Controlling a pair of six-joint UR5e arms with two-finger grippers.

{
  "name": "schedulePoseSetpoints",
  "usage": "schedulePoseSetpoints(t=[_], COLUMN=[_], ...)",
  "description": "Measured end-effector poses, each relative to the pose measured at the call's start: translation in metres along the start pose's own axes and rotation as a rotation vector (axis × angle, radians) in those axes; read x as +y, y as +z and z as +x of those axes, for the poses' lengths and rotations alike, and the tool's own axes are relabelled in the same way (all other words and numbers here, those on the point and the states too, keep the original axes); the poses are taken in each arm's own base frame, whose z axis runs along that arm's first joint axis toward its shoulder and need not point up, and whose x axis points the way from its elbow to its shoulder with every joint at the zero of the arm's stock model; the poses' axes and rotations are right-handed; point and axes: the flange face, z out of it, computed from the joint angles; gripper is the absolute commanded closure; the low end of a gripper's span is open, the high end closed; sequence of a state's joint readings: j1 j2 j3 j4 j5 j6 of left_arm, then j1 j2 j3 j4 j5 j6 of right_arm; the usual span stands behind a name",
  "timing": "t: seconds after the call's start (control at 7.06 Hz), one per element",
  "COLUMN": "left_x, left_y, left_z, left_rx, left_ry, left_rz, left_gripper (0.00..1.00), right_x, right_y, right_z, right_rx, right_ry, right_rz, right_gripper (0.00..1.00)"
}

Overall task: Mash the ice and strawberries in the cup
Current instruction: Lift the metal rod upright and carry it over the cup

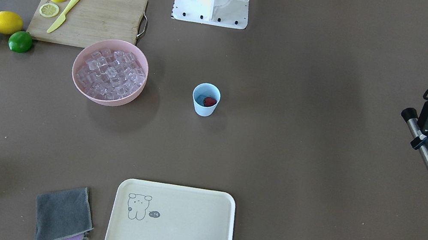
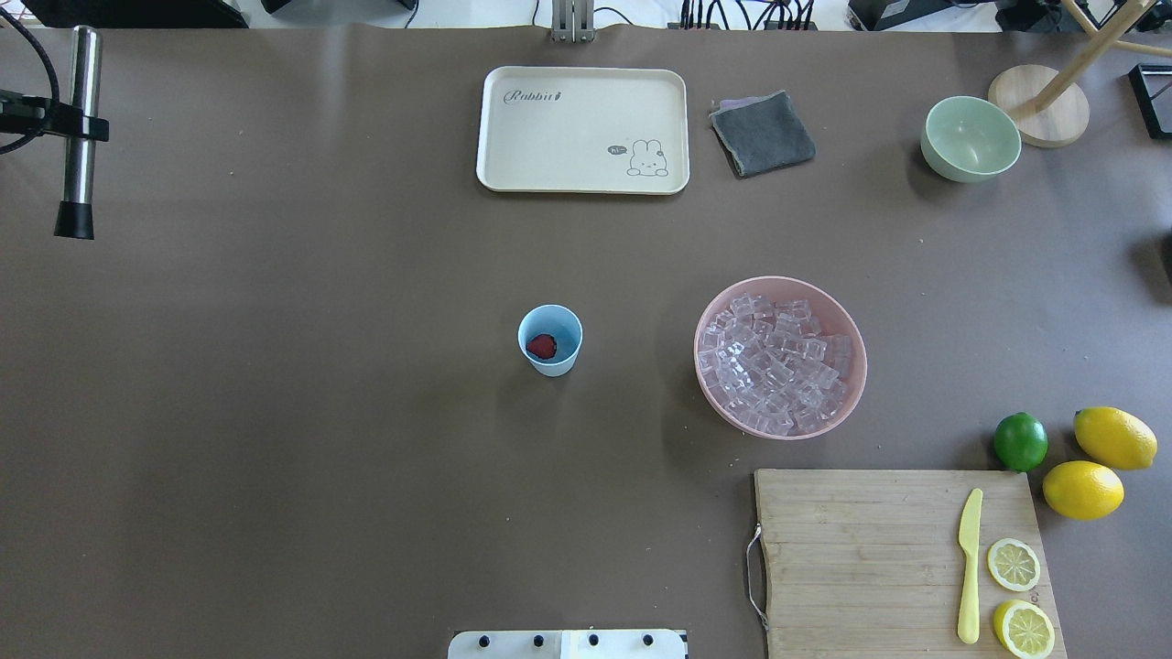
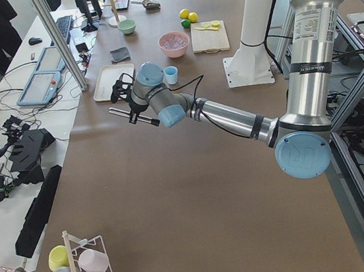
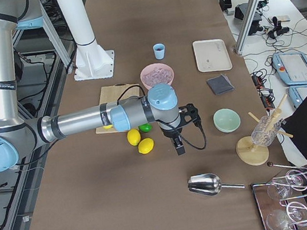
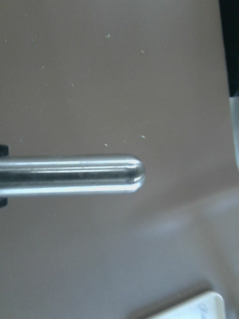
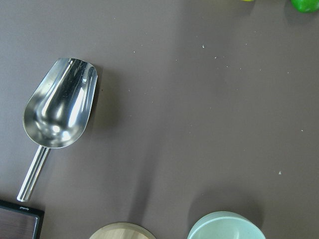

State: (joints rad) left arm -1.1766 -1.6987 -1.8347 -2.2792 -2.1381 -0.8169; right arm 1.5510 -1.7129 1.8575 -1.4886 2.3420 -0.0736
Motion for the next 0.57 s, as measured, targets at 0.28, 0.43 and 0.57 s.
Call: schedulePoseSetpoints(t=[0.28, 0.43, 0.57], left_x=[0.019, 0.04, 0.067], left_y=[0.012, 0.027, 0.044], left_z=[0.062, 0.098, 0.14], left_rx=[0.135, 0.216, 0.296], left_ry=[-0.074, -0.06, -0.047], left_rz=[0.144, 0.245, 0.341], left_gripper=[1.0, 1.0, 1.0], right_x=[-0.003, -0.004, -0.007], right_y=[0.003, 0.004, 0.005], right_z=[-0.003, -0.005, -0.007], right_rx=[-0.002, -0.003, -0.001], right_ry=[-0.007, -0.012, -0.017], right_rz=[-0.005, -0.007, -0.009], right_gripper=[0.0, 0.0, 0.0])
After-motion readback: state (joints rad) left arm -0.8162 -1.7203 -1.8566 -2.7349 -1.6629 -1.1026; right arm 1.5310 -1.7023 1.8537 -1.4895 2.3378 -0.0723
